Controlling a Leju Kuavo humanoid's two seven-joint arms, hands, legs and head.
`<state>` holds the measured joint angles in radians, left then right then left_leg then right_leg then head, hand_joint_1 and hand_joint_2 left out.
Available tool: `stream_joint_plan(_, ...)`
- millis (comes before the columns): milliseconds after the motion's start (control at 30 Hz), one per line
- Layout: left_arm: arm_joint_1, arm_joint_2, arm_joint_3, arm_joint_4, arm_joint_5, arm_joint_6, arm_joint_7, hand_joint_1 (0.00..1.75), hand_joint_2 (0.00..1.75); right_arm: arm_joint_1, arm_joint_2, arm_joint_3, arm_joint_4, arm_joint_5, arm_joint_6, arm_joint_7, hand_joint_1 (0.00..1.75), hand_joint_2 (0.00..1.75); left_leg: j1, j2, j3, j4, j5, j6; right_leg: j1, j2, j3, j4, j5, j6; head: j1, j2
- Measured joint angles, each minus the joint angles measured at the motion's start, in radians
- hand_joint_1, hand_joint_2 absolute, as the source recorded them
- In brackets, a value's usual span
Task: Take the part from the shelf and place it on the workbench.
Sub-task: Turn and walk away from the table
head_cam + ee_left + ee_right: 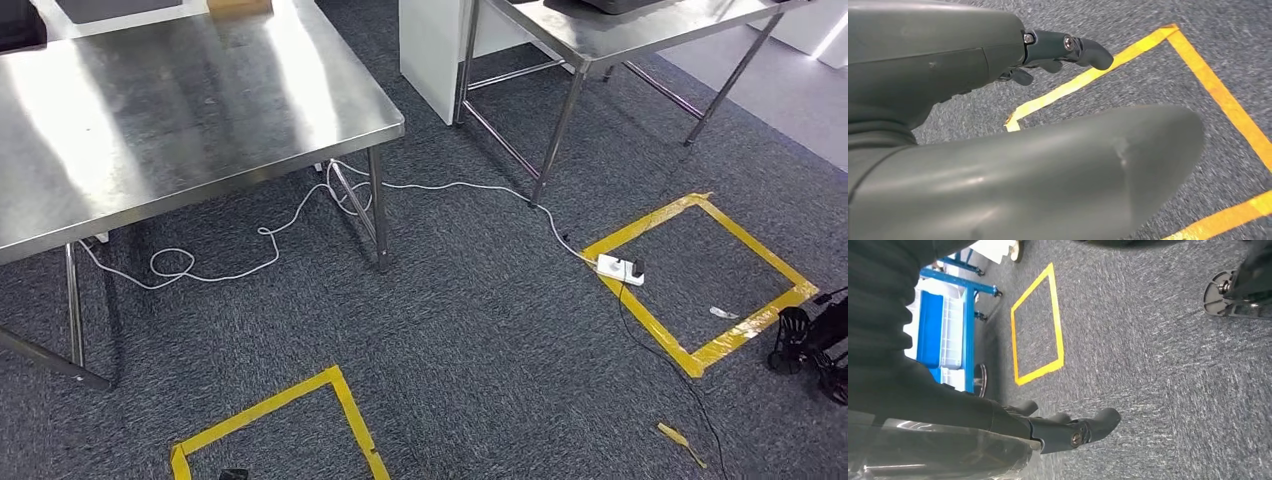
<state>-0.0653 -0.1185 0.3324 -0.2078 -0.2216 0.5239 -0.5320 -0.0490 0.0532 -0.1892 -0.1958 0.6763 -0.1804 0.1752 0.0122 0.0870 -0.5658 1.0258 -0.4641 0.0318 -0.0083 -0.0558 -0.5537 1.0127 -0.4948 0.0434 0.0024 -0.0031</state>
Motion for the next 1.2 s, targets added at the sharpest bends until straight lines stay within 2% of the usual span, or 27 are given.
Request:
stream_joint_plan(33, 0.001, 0.0, 0.001, 0.0, 0.002, 0.0, -0.001, 0.0, 0.0, -0.002, 0.0, 0.0, 0.0, 0.002, 0.0, 0.0, 0.0, 1.75, -0.001, 0.009, 0.004, 0.0, -0.003, -0.007, 0.006, -0.009, 0.013, -0.027, 0.005, -0.008, 0.0, 0.0)
stream_joint_plan(67, 0.002, -0.001, 0.002, 0.0, 0.002, 0.001, -0.003, 0.0, 0.0, -0.003, 0.0, 0.0, 0.0, 0.003, 0.0, 0.0, 0.0, 1.75, 0.0, 0.019, 0.008, -0.002, -0.007, -0.015, 0.011, -0.004, 0.011, -0.03, 0.005, -0.015, -0.001, 0.0)
stream_joint_plan(100, 0.002, -0.001, 0.003, 0.0, 0.002, 0.001, -0.004, 0.0, 0.0, -0.003, 0.0, 0.0, 0.0, 0.004, 0.0, 0.0, 0.0, 1.75, 0.001, 0.029, 0.013, -0.005, -0.008, -0.023, 0.013, 0.008, 0.011, -0.035, 0.007, -0.023, 0.0, 0.0)
stream_joint_plan(133, 0.002, -0.001, 0.004, 0.0, 0.002, 0.001, -0.005, 0.0, 0.0, 0.0, 0.0, 0.0, 0.0, 0.004, 0.0, 0.0, 0.0, 1.75, 0.005, 0.028, 0.016, -0.003, -0.012, -0.029, 0.004, 0.021, 0.017, -0.041, 0.013, -0.031, -0.002, 0.0)
stream_joint_plan(167, 0.002, -0.001, 0.005, 0.0, 0.002, 0.0, -0.007, 0.0, 0.0, 0.002, 0.001, 0.0, 0.0, 0.004, 0.0, 0.0, 0.0, 1.75, 0.007, 0.013, 0.014, 0.01, -0.024, -0.034, -0.004, 0.033, 0.023, -0.047, 0.021, -0.039, -0.003, 0.0)
stream_joint_plan(233, 0.005, 0.0, 0.007, 0.0, 0.001, -0.002, -0.009, 0.0, 0.0, 0.003, 0.004, 0.0, 0.0, 0.004, 0.0, 0.002, 0.0, 1.75, 0.013, -0.045, -0.018, 0.097, -0.084, -0.04, -0.018, 0.053, 0.035, -0.056, 0.034, -0.053, -0.008, 0.0)
stream_joint_plan(300, 0.011, 0.002, 0.007, 0.0, 0.001, -0.007, -0.009, 0.0, 0.0, 0.004, 0.009, 0.0, 0.0, 0.003, 0.0, 0.003, 0.0, 1.75, 0.013, -0.081, -0.076, 0.228, -0.15, -0.045, -0.014, 0.077, 0.036, -0.055, 0.036, -0.057, -0.012, 0.0)
stream_joint_plan(333, 0.013, 0.002, 0.008, 0.0, 0.001, -0.009, -0.009, 0.0, 0.0, 0.004, 0.011, 0.0, 0.0, 0.002, 0.0, 0.003, 0.0, 1.75, 0.014, -0.086, -0.096, 0.267, -0.158, -0.047, -0.013, 0.091, 0.037, -0.055, 0.036, -0.057, -0.013, 0.0)
stream_joint_plan(367, 0.014, 0.003, 0.008, 0.0, 0.001, -0.012, -0.009, 0.0, 0.0, 0.004, 0.013, 0.0, 0.0, 0.001, 0.0, 0.003, 0.0, 1.75, 0.015, -0.087, -0.1, 0.268, -0.144, -0.049, -0.013, 0.107, 0.038, -0.054, 0.035, -0.057, -0.013, 0.0)
stream_joint_plan(433, 0.014, 0.003, 0.008, 0.0, 0.0, -0.014, -0.009, 0.0, 0.0, 0.004, 0.015, 0.0, 0.0, 0.0, 0.0, 0.003, 0.0, 1.75, 0.021, -0.101, -0.061, 0.163, -0.064, -0.05, -0.014, 0.138, 0.043, -0.05, 0.03, -0.052, -0.014, 0.0)
stream_joint_plan(500, 0.014, 0.004, 0.008, 0.002, 0.0, -0.016, -0.009, 0.0, 0.0, 0.003, 0.016, 0.0, 0.0, 0.0, 0.0, 0.003, 0.0, 1.75, 0.029, -0.15, -0.016, 0.048, -0.009, -0.048, -0.01, 0.165, 0.038, -0.038, 0.022, -0.041, -0.014, 0.0)
stream_joint_plan(567, 0.014, 0.004, 0.008, 0.005, 0.0, -0.016, -0.01, 0.0, 0.0, 0.002, 0.016, 0.0, 0.001, 0.0, 0.0, 0.004, 0.0, 1.75, 0.026, -0.175, -0.006, 0.016, -0.004, -0.041, -0.01, 0.185, 0.022, -0.03, 0.021, -0.028, -0.013, 0.0)
stream_joint_plan(600, 0.013, 0.004, 0.008, 0.005, -0.001, -0.016, -0.01, 0.0, 0.0, 0.003, 0.016, 0.0, 0.001, 0.0, 0.0, 0.004, 0.0, 1.75, 0.022, -0.165, -0.006, 0.013, -0.002, -0.035, -0.012, 0.196, 0.014, -0.03, 0.022, -0.021, -0.013, 0.0)
stream_joint_plan(633, 0.012, 0.004, 0.008, 0.005, 0.0, -0.016, -0.01, 0.0, 0.0, 0.005, 0.016, 0.0, 0.001, 0.0, -0.001, 0.004, 0.0, 1.75, 0.02, -0.154, -0.005, 0.008, 0.001, -0.026, -0.013, 0.192, 0.007, -0.028, 0.022, -0.014, -0.013, 0.0)
stream_joint_plan(700, 0.011, 0.004, 0.009, 0.005, -0.001, -0.016, -0.01, 0.0, 0.0, 0.005, 0.015, 0.0, 0.002, 0.0, -0.001, 0.004, 0.0, 1.75, 0.02, -0.129, -0.002, -0.003, 0.007, -0.009, -0.011, 0.142, -0.022, 0.018, 0.001, -0.011, -0.01, 0.0)
stream_joint_plan(767, 0.011, 0.003, 0.009, 0.005, -0.001, -0.016, -0.011, 0.0, 0.0, 0.003, 0.015, 0.0, 0.002, -0.001, -0.002, 0.005, 0.0, 1.75, 0.018, -0.101, -0.001, -0.007, 0.008, 0.001, -0.01, 0.083, -0.089, 0.14, -0.049, -0.018, -0.005, 0.0)
stream_joint_plan(833, 0.012, 0.003, 0.009, 0.006, -0.001, -0.016, -0.01, 0.0, 0.0, 0.002, 0.015, 0.0, 0.002, -0.001, -0.002, 0.003, 0.0, 1.75, 0.015, -0.069, -0.002, -0.007, 0.007, 0.003, -0.012, 0.07, -0.151, 0.254, -0.085, -0.016, -0.004, 0.0)
stream_joint_plan(867, 0.012, 0.003, 0.009, 0.006, -0.001, -0.016, -0.01, 0.0, 0.0, 0.003, 0.014, 0.0, 0.002, -0.001, -0.002, 0.001, 0.0, 1.75, 0.013, -0.055, -0.002, -0.006, 0.007, 0.003, -0.012, 0.067, -0.156, 0.265, -0.082, -0.011, -0.003, 0.0)
stream_joint_plan(900, 0.012, 0.003, 0.009, 0.006, 0.0, -0.016, -0.01, 0.0, 0.0, 0.004, 0.014, 0.0, 0.002, 0.0, -0.001, -0.001, 0.0, 1.75, 0.012, -0.042, -0.001, -0.006, 0.007, 0.003, -0.013, 0.063, -0.139, 0.233, -0.066, -0.004, -0.003, 0.0)
stream_joint_plan(933, 0.011, 0.003, 0.009, 0.006, 0.0, -0.016, -0.009, 0.0, 0.0, 0.005, 0.013, 0.0, 0.002, 0.002, -0.001, -0.002, 0.0, 1.75, 0.012, -0.03, 0.0, -0.006, 0.006, 0.002, -0.013, 0.053, -0.1, 0.164, -0.04, 0.002, -0.002, 0.0)
stream_joint_plan(967, 0.011, 0.003, 0.009, 0.006, 0.002, -0.016, -0.009, 0.0, 0.0, 0.005, 0.013, 0.0, 0.002, 0.004, 0.0, -0.004, 0.0, 1.75, 0.01, -0.019, 0.003, -0.006, 0.006, 0.0, -0.012, 0.027, -0.056, 0.086, -0.016, 0.003, -0.001, 0.0)
stream_joint_plan(1033, 0.01, 0.002, 0.011, 0.006, 0.005, -0.017, -0.01, 0.0, 0.0, 0.001, 0.009, 0.0, 0.002, 0.01, 0.005, -0.009, 0.0, 1.75, 0.005, 0.002, 0.011, -0.006, 0.001, -0.011, -0.004, -0.02, -0.001, -0.016, 0.016, -0.002, -0.002, 0.0)
stream_joint_plan(1067, 0.009, 0.001, 0.012, 0.006, 0.008, -0.019, -0.01, 0.0, 0.0, -0.002, 0.008, 0.0, 0.002, 0.012, 0.009, -0.012, 0.0, 1.75, 0.004, 0.013, 0.016, -0.007, -0.002, -0.018, 0.002, -0.03, 0.004, -0.03, 0.022, -0.008, -0.002, 0.0)
stream_joint_plan(1100, 0.008, 0.0, 0.014, 0.006, 0.01, -0.02, -0.01, 0.0, 0.0, -0.005, 0.005, 0.0, 0.002, 0.014, 0.013, -0.015, 0.0, 1.75, 0.005, 0.026, 0.021, -0.009, -0.004, -0.026, 0.006, -0.021, 0.0, -0.03, 0.025, -0.013, -0.004, 0.0)
stream_joint_plan(1133, 0.006, 0.0, 0.017, 0.006, 0.012, -0.023, -0.01, 0.0, 0.0, -0.006, 0.003, 0.0, 0.002, 0.014, 0.018, -0.018, 0.0, 1.75, 0.008, 0.03, 0.024, -0.007, -0.006, -0.033, 0.0, -0.006, 0.002, -0.032, 0.031, -0.022, -0.004, 0.0)
stream_joint_plan(1167, 0.005, -0.001, 0.019, 0.006, 0.014, -0.025, -0.01, 0.0, 0.0, -0.005, 0.002, 0.0, 0.002, 0.015, 0.022, -0.019, 0.0, 1.75, 0.011, 0.02, 0.024, 0.0, -0.013, -0.04, -0.006, 0.007, 0.006, -0.036, 0.036, -0.029, -0.006, 0.0)
stream_joint_plan(1200, 0.004, -0.002, 0.021, 0.006, 0.015, -0.028, -0.01, 0.0, 0.0, -0.004, 0.001, 0.0, 0.002, 0.016, 0.024, -0.021, 0.0, 1.75, 0.014, -0.003, 0.017, 0.023, -0.032, -0.044, -0.012, 0.019, 0.009, -0.039, 0.043, -0.037, -0.008, 0.0)
